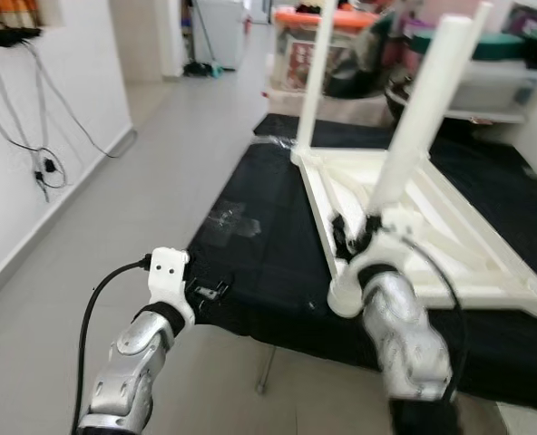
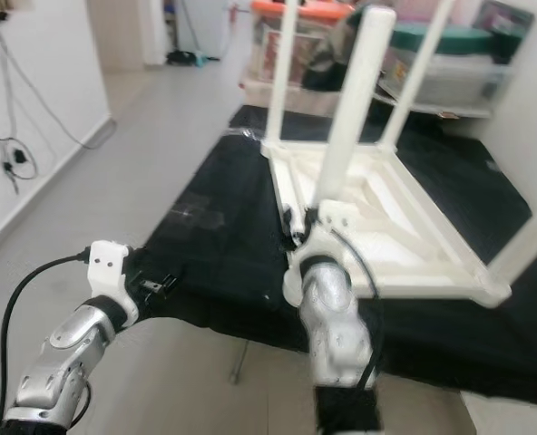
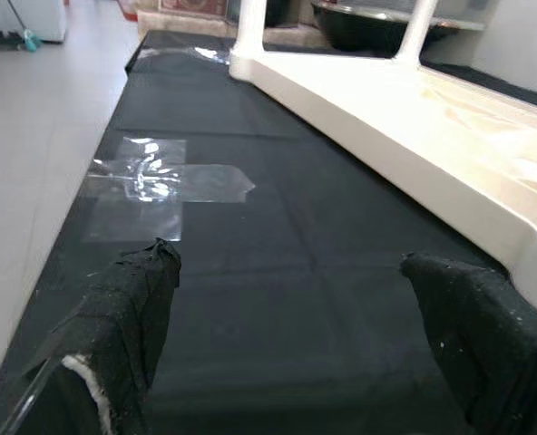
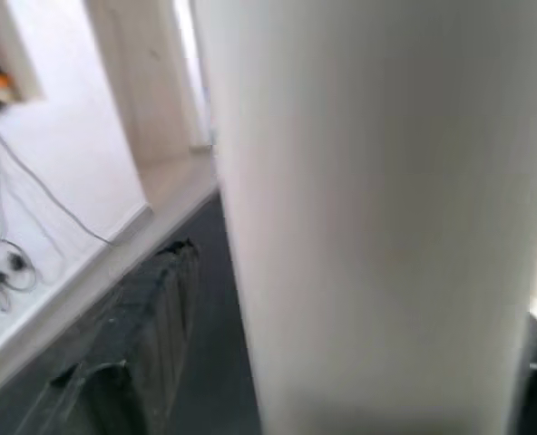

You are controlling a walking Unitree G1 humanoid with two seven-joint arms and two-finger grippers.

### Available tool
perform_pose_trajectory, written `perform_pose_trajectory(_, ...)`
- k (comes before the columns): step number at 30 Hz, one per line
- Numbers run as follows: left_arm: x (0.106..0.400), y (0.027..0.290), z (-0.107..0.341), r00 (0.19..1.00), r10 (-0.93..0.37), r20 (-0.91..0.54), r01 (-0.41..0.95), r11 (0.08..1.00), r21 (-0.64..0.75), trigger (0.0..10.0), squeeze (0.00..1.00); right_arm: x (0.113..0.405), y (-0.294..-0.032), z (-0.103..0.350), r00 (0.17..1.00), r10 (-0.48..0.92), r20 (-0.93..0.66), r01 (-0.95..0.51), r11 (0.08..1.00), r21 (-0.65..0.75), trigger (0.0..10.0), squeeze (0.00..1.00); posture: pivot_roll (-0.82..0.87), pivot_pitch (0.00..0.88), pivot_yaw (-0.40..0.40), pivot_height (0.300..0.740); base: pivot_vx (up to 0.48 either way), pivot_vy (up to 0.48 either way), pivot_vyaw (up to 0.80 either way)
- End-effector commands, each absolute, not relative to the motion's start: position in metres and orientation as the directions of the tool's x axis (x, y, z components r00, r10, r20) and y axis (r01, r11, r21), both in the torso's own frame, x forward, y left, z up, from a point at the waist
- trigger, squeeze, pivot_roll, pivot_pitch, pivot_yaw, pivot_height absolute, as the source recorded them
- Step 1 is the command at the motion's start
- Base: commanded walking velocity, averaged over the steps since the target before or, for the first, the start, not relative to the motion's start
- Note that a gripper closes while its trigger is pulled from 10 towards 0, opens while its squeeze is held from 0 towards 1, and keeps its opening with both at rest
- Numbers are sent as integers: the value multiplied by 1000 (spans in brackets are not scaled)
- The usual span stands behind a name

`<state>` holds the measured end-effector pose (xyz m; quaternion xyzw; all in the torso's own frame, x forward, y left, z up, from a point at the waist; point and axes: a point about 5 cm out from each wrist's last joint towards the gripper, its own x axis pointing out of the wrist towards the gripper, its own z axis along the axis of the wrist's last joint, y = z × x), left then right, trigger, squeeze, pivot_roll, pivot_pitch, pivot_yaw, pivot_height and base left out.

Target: Building children table

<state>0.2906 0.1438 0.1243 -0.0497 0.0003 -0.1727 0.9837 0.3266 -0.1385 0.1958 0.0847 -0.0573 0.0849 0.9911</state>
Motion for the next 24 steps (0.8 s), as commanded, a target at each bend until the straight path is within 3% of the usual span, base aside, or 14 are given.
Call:
perform_pose_trajectory(1, 292, 144, 122, 940, -342, 6, 341, 934, -105, 10000, 0, 332, -130, 215, 902, 381, 205, -413, 899, 145, 10000, 0, 67, 0, -60, 740, 0, 0, 0)
perform_pose_trajectory(2, 292, 144, 122, 940, -342, 6, 341, 934, -105, 10000, 0, 332, -130, 215, 902, 381, 205, -413, 899, 145, 10000, 0, 67, 0, -60, 740, 0, 0, 0)
perform_pose_trajectory(3, 292, 143, 122, 940, -342, 7, 340, 934, -106, 10000, 0, 332, -132, 217, 832, 514, 209, -533, 845, 41, 10000, 0, 77, 0, -66, 740, 0, 0, 0)
perform_pose_trajectory(5, 292, 140, 122, 939, -344, 9, 343, 933, -108, 10000, 0, 330, -137, 205, 750, 650, 122, -647, 759, -70, 10000, 0, 93, 0, -75, 740, 0, 0, 0)
perform_pose_trajectory(11, 291, 140, 122, 939, -344, 10, 343, 933, -108, 10000, 0, 327, -137, 196, 708, 703, 72, -698, 711, -84, 10000, 0, 95, 0, -76, 740, 0, 0, 0)
perform_pose_trajectory(12, 290, 145, 123, 943, -332, 7, 331, 938, -102, 10000, 0, 319, -128, 179, 614, 789, 7, -788, 613, -62, 0, 0, 107, 0, -85, 740, 0, 0, 0)
perform_pose_trajectory(17, 290, 147, 123, 945, -326, 7, 326, 940, -99, 10000, 0, 319, -125, 171, 608, 793, -15, -793, 607, -55, 0, 0, 107, 0, -81, 740, 0, 0, 0)
perform_pose_trajectory(18, 290, 147, 124, 946, -324, 8, 324, 941, -97, 10000, 0, 325, -125, 166, 667, 744, -40, -744, 664, -68, 0, 0, 104, 0, -75, 740, 0, 0, 0)
perform_pose_trajectory(19, 290, 147, 124, 946, -324, 8, 324, 941, -97, 10000, 0, 325, -125, 166, 667, 744, -40, -744, 664, -68, 0, 0, 104, 0, -75, 740, 0, 0, 0)
perform_pose_trajectory(20, 290, 146, 123, 945, -327, 7, 326, 940, -97, 10000, 0, 348, -148, 158, 897, 436, -73, -440, 897, -49, 0, 0, 103, 0, -72, 740, 0, 0, 0)
perform_pose_trajectory(21, 290, 146, 123, 945, -327, 7, 326, 940, -97, 10000, 0, 348, -148, 158, 897, 436, -73, -440, 897, -49, 0, 0, 103, 0, -72, 740, 0, 0, 0)
perform_pose_trajectory(22, 289, 145, 123, 944, -330, 7, 329, 939, -98, 10000, 0, 357, -175, 154, 994, 77, -80, -80, 996, -35, 0, 0, 103, 0, -72, 740, 0, 0, 0)
perform_pose_trajectory(23, 288, 144, 123, 943, -332, 6, 331, 938, -99, 10000, 0, 349, -188, 147, 976, -198, -90, 198, 980, -14, 0, 0, 100, 0, -68, 740, 0, 0, 0)
perform_pose_trajectory(24, 287, 145, 122, 943, -333, 3, 331, 938, -101, 10000, 0, 337, -192, 141, 939, -330, -100, 332, 943, 7, 0, 0, 97, 0, -65, 740, 0, 0, 0)
